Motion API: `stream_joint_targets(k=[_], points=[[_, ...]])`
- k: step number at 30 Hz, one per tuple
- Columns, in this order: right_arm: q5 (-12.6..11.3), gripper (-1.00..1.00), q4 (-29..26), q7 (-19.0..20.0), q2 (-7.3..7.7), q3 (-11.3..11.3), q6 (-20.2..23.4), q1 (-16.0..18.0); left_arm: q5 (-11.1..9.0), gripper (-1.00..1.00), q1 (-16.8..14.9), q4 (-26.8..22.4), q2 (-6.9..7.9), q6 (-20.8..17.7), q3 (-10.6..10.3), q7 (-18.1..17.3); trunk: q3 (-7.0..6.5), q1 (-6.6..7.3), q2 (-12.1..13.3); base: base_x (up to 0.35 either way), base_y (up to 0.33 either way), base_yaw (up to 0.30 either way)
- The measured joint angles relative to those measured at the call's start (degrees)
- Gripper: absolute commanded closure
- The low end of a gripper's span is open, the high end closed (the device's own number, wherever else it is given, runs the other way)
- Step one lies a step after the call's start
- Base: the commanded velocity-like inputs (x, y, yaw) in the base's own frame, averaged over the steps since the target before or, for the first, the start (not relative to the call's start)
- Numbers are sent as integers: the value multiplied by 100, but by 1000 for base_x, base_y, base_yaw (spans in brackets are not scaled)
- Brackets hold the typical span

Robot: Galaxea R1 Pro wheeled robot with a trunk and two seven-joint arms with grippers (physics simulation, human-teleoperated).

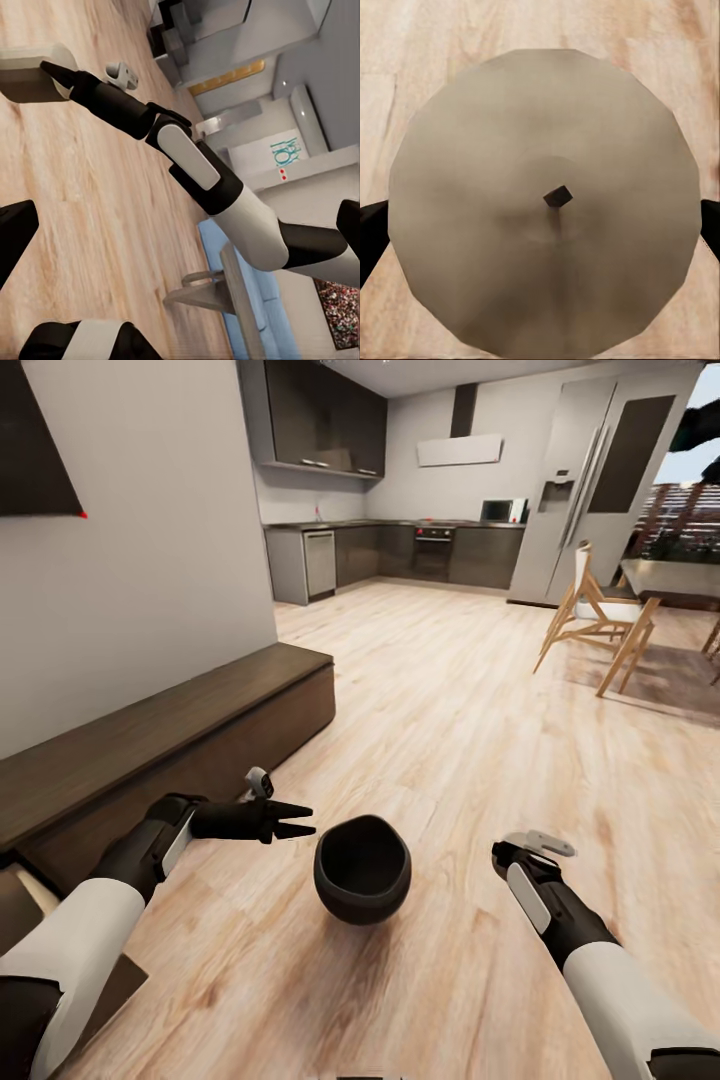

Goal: Place each of the two pumpkins and all three candles from the living room inside a cabinet in the living room (use any cabinet), then make sure every cabinet is closed, and position the cauldron so it is next to a table in the living room.

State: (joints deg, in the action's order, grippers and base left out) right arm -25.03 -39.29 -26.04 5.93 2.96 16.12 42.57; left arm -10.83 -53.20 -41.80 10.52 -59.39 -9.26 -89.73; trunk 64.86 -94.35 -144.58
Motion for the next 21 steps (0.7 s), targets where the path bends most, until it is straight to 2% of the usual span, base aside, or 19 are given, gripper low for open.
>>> stream_joint_targets(k=[7, 21], points=[[-1, 100, 2, 1, -1, 3, 2, -3, 0, -100, -1, -6, -2, 0, 0, 0, -40, 0, 0, -341, 0, -82], [-3, 100, 18, 7, -11, 9, 21, -5, 0, -100, 1, -57, -3, 0, -1, 0, -48, 0, 0, -344, 0, -7]])
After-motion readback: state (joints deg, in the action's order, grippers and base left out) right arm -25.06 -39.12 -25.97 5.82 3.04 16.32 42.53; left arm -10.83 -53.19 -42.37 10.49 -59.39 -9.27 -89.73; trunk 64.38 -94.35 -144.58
